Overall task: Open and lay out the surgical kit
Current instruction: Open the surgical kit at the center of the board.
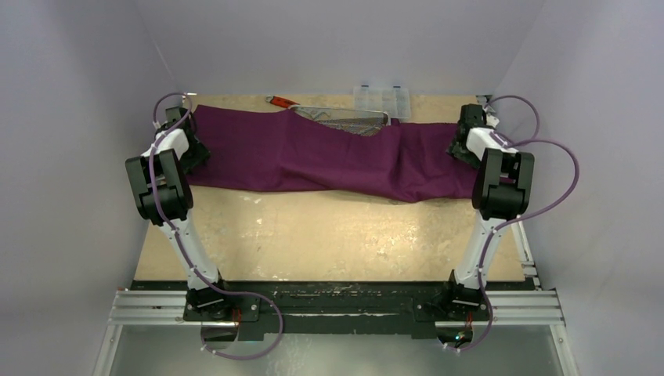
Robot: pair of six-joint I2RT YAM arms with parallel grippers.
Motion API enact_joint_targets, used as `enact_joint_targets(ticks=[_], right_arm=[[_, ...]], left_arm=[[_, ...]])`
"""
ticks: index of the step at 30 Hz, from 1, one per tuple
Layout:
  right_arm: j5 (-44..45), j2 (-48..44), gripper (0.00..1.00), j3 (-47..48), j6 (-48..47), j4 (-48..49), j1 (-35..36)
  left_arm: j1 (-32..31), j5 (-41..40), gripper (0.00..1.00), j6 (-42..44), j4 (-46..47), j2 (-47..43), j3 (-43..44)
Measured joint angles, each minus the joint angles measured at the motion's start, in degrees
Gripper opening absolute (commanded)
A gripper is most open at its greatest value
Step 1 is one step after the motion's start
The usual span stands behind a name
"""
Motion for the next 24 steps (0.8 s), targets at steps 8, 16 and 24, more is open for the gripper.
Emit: enact_joint_targets(ticks=[8,16,24], right_arm=[[6.93,2.89,0.64,4.63,4.94,-4.55,-0.81],[9.68,2.84,0.69,5.49,8.17,-8.59,-2.14],[-5.51,-4.13,0.87,5.35,0.87,-6.56,-2.60]], left_arm=[[0.00,-1.09,0.53,-1.20,-0.57,0.48,0.81],[0.00,-2.67,0.53,-1.42,-1.79,1.81,3.48],[0.00,-1.09,0.53,1.07,-1.36,2.08,8.98]])
